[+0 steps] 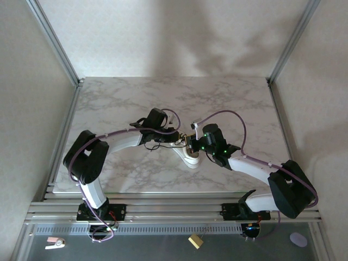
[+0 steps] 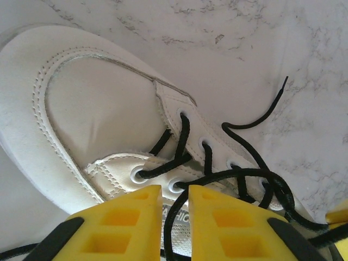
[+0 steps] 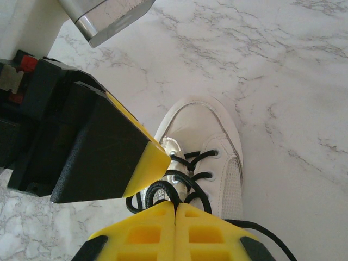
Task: Tie the shoes
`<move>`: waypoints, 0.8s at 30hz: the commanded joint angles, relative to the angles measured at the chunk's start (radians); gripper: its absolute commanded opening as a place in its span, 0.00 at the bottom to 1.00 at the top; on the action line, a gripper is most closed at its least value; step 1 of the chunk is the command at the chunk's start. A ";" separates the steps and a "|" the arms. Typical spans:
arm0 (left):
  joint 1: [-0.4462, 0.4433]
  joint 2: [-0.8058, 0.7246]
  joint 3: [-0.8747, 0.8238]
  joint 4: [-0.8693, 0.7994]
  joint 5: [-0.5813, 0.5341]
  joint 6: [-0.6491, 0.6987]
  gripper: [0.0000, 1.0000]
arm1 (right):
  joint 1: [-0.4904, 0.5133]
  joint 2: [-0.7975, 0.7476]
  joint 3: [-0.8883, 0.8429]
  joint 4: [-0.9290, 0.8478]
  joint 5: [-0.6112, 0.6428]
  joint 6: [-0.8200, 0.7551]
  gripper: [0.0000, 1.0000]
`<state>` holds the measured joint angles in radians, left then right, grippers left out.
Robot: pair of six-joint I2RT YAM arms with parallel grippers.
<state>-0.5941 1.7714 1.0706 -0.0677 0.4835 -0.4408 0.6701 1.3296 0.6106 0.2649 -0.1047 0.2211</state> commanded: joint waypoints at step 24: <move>-0.015 0.004 0.022 -0.014 0.000 0.009 0.12 | -0.002 0.003 0.020 -0.004 0.017 -0.007 0.00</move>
<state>-0.6006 1.8019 1.0706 -0.0753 0.4828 -0.4301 0.6701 1.3296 0.6106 0.2649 -0.1047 0.2214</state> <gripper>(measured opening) 0.131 0.038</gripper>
